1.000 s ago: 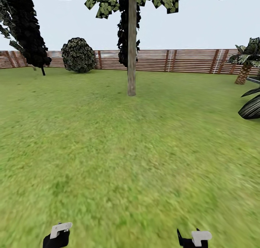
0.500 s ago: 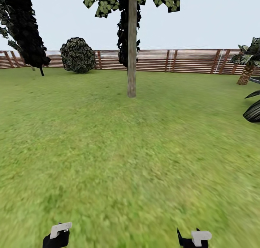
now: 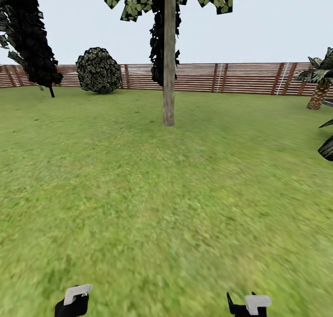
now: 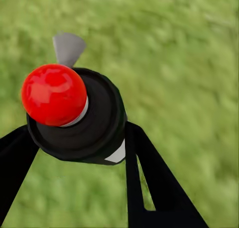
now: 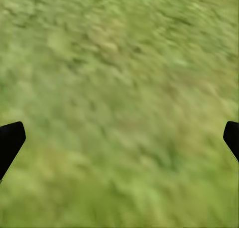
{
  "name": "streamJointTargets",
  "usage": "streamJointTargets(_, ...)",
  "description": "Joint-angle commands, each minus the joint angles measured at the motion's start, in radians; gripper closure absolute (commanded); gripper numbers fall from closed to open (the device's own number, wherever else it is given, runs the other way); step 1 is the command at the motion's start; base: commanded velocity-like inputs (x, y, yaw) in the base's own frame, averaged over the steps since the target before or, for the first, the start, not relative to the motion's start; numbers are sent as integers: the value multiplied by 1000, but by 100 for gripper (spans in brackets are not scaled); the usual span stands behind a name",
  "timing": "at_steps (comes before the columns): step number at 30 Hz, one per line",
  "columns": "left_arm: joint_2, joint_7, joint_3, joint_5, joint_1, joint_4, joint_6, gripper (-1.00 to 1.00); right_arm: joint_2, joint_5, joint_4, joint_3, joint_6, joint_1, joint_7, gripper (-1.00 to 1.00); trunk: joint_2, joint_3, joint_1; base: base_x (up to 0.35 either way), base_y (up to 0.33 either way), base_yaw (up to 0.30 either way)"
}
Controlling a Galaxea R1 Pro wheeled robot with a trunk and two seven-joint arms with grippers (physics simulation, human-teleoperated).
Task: In the garden, pick up the pesticide atomizer on the floor and spray pesticide onto both trees until each tree trunk is fully covered.
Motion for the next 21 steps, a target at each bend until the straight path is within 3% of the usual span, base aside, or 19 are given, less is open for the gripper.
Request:
streamJointTargets(1, 0, -6, 6, 1, -1, 1, -3, 100, 0, 0, 1, 0, -3, -1, -1, -100, 0, -1, 0, 339, 0, 0)
streamJointTargets(21, 0, -6, 6, 1, -1, 1, -3, 100, 0, 1, 1, 0, -3, -1, -1, -100, 0, -1, 0, 339, 0, 0)
